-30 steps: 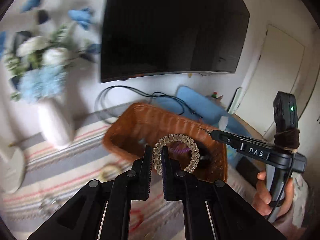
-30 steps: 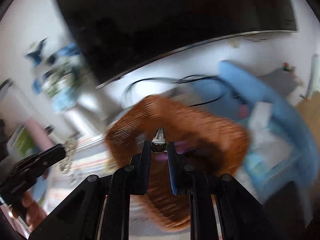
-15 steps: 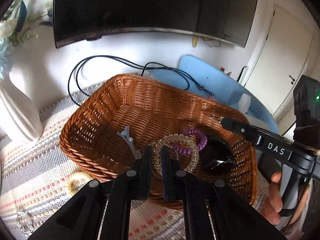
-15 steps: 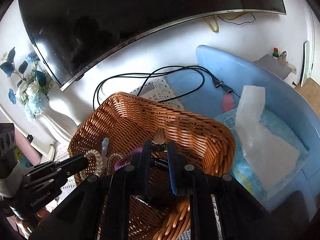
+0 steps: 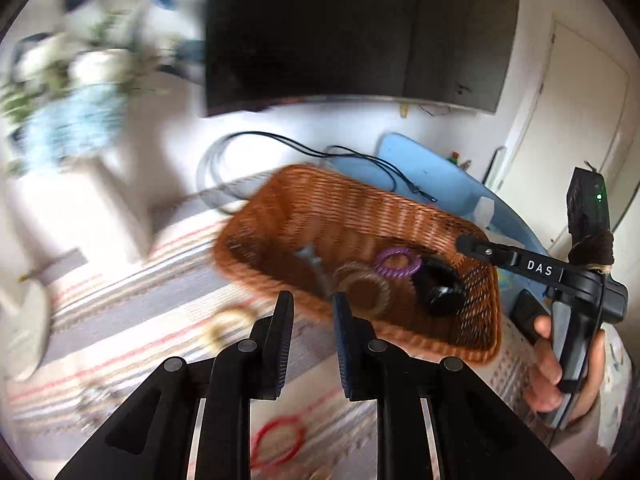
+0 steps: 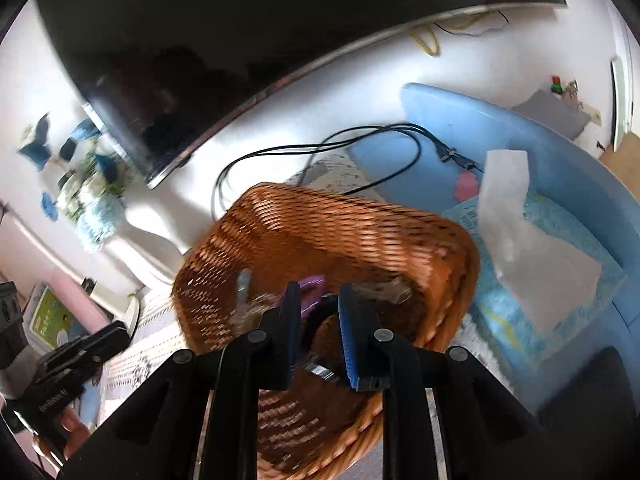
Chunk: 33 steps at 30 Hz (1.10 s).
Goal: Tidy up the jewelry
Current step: 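Lower the right tool onto the small gold buckle charm and grasp it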
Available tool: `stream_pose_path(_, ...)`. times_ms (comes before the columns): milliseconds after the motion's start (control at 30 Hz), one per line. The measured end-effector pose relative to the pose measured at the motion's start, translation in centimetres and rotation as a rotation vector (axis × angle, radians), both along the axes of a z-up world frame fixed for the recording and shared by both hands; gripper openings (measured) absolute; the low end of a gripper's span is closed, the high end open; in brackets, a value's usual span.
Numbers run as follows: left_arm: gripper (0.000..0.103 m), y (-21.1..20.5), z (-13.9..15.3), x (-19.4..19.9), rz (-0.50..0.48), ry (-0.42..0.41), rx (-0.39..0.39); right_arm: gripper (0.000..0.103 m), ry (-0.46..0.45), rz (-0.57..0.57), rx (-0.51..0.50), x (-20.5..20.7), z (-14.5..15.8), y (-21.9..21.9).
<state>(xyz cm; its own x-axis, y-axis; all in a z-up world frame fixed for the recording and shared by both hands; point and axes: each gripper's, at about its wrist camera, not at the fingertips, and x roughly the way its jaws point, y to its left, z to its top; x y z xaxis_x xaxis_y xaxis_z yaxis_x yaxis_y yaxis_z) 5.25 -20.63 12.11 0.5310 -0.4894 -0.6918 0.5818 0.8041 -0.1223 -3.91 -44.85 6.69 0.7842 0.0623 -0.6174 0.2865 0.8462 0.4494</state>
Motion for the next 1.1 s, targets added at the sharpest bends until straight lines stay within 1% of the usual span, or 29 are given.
stream_pose_path(33,0.021,1.5,0.4,-0.5,0.016,-0.004,-0.007,0.022,-0.003,0.012,-0.012,-0.2,0.4,0.7)
stream_pose_path(133,0.021,6.1,1.4,-2.0,0.065,-0.025,-0.033,0.035,0.0,0.064,-0.065,-0.8,1.3,4.1)
stream_pose_path(167,0.021,7.6,1.7,-2.5,0.079,-0.035,-0.041,0.036,-0.005,0.103,-0.082,-1.0,1.6,6.2)
stream_pose_path(200,0.021,9.2,1.9,-3.1,0.092,-0.045,-0.049,0.036,-0.005,0.103,-0.082,-1.0,1.6,6.2)
stream_pose_path(300,0.021,12.7,2.0,-4.3,0.118,-0.059,-0.067,0.036,0.0,0.187,-0.124,-1.2,1.7,10.4)
stream_pose_path(400,0.021,15.3,0.9,-5.2,0.124,-0.052,-0.057,0.036,0.004,0.267,-0.179,-1.2,1.3,14.5)
stream_pose_path(467,0.021,16.3,0.0,-5.5,0.126,-0.041,-0.04,0.036,0.014,0.314,-0.216,-1.1,1.0,17.0)
stream_pose_path(567,0.021,17.3,-1.3,-5.3,0.128,-0.02,-0.02,0.036,0.03,0.347,-0.26,-0.8,0.7,19.1)
stream_pose_path(733,0.021,18.5,-3.3,-5.0,0.125,0.005,-0.008,0.036,0.042,0.378,-0.274,-0.6,0.3,20.4)
stream_pose_path(833,0.021,19.1,-4.7,-5.2,0.116,0.04,-0.017,0.036,0.055,0.399,-0.272,-0.9,-0.3,20.7)
stream_pose_path(900,0.021,19.1,-5.5,-5.7,0.082,0.063,-0.024,0.036,0.073,0.427,-0.251,-1.3,-1.4,20.7)
stream_pose_path(967,0.021,18.3,-6.3,-6.5,0.018,0.089,-0.027,0.036,0.089,0.444,-0.249,-1.7,-2.4,20.9)
stream_pose_path(1033,0.033,16.8,-7.1,-7.2,-0.039,0.115,-0.016,0.036,0.104,0.453,-0.257,-2.0,-3.1,21.0)
stream_pose_path(1067,0.047,15.9,-7.6,-7.5,-0.052,0.119,0.003,0.036,0.118,0.459,-0.27,-2.2,-3.5,21.1)
stream_pose_path(1100,0.051,15.1,-7.9,-7.7,-0.057,0.118,0.021,0.036,0.127,0.465,-0.277,-2.3,-3.7,21.2)
